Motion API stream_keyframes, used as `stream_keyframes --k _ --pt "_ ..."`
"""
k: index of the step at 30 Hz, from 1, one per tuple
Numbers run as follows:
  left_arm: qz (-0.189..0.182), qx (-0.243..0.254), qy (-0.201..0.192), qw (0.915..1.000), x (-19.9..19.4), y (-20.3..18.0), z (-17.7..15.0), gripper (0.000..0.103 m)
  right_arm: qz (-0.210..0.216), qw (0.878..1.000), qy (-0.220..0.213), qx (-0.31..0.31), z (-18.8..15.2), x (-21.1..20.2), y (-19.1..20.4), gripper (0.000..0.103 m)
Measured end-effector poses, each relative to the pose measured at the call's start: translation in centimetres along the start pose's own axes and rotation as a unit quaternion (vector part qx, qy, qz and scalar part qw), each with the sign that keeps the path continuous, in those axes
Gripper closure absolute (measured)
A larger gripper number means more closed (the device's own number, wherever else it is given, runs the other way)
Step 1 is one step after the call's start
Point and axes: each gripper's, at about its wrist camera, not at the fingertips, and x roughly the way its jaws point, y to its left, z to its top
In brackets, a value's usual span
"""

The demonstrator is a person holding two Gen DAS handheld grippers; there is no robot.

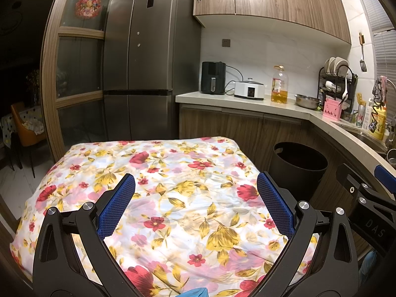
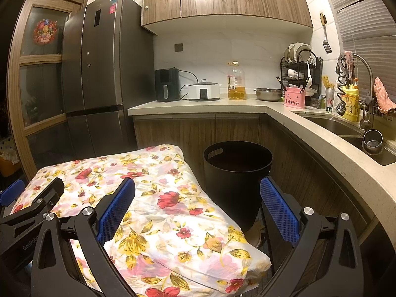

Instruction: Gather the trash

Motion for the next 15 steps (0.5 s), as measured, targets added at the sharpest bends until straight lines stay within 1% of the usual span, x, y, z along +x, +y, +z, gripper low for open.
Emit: stream_keyframes --k 8,9,11,15 --pt "-0.002 0.005 -0.001 1.0 0.0 -0.01 -0.14 0.006 0.0 1.0 0.0 0.0 0.04 -0.02 -0.07 0.006" --pt "-0.002 0.006 -0.002 1.0 -0.03 -0.02 -0.16 0.007 -0.001 1.0 0.0 0.001 0.04 -0.03 -0.08 0.006" --pt "-0.002 0.008 -0.001 1.0 0.02 0.04 -0.21 0.014 -0.001 1.0 0.0 0.002 0.01 -0.08 -0.01 0.006" --pt "0.001 0.006 -0.002 1.0 0.04 0.0 -0.3 0.014 0.0 1.0 0.0 0.002 0.05 -0.05 -0.15 0.006"
